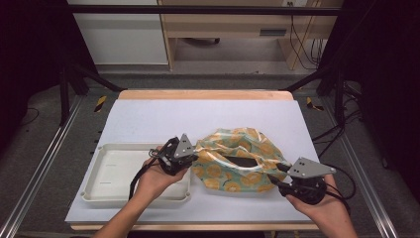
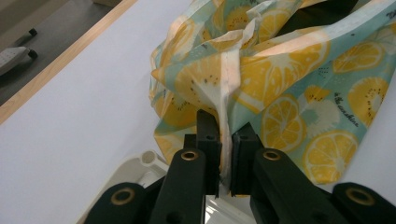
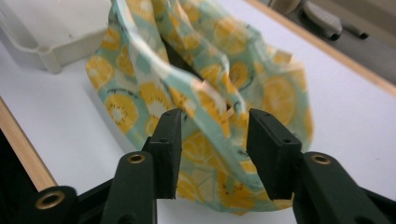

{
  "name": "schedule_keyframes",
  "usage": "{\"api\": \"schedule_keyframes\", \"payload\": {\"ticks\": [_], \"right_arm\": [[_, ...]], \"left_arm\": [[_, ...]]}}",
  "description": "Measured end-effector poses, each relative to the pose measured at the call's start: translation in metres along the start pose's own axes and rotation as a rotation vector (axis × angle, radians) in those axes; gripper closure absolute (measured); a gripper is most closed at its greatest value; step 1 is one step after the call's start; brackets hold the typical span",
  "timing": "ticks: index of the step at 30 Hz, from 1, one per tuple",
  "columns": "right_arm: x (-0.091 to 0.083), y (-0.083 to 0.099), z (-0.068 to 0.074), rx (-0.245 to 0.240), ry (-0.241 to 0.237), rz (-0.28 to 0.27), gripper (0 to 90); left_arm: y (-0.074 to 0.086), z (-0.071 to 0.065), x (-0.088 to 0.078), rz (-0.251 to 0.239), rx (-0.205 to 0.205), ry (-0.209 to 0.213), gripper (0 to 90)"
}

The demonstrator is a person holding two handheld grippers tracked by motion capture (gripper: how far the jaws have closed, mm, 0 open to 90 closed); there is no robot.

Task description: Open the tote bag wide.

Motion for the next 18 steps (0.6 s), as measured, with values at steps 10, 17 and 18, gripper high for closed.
{"api": "schedule_keyframes", "payload": {"ticks": [10,17,18], "right_arm": [[0.019,-0.042,-0.022,-0.012,-0.025,0.059,54.8],[0.104,-0.037,-0.05,0.017,-0.056,0.256,53.2],[0.104,-0.037,-0.05,0.017,-0.056,0.256,53.2]], "left_arm": [[-0.003,-0.003,-0.001,-0.005,0.021,0.007,85.4],[-0.005,-0.003,-0.001,-0.006,0.028,0.016,85.4],[-0.005,-0.003,-0.002,-0.006,0.028,0.016,85.4]]}}
Point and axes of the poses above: each handheld gripper's, and its own axes: x roughly forward along the jaws, y roughly out of its underside, z roughly to its left, the point moved 9 cm from there along x, roughly forward along the jaws, and after that the axes turned 12 degrees about -y, right-handed, at the moved point
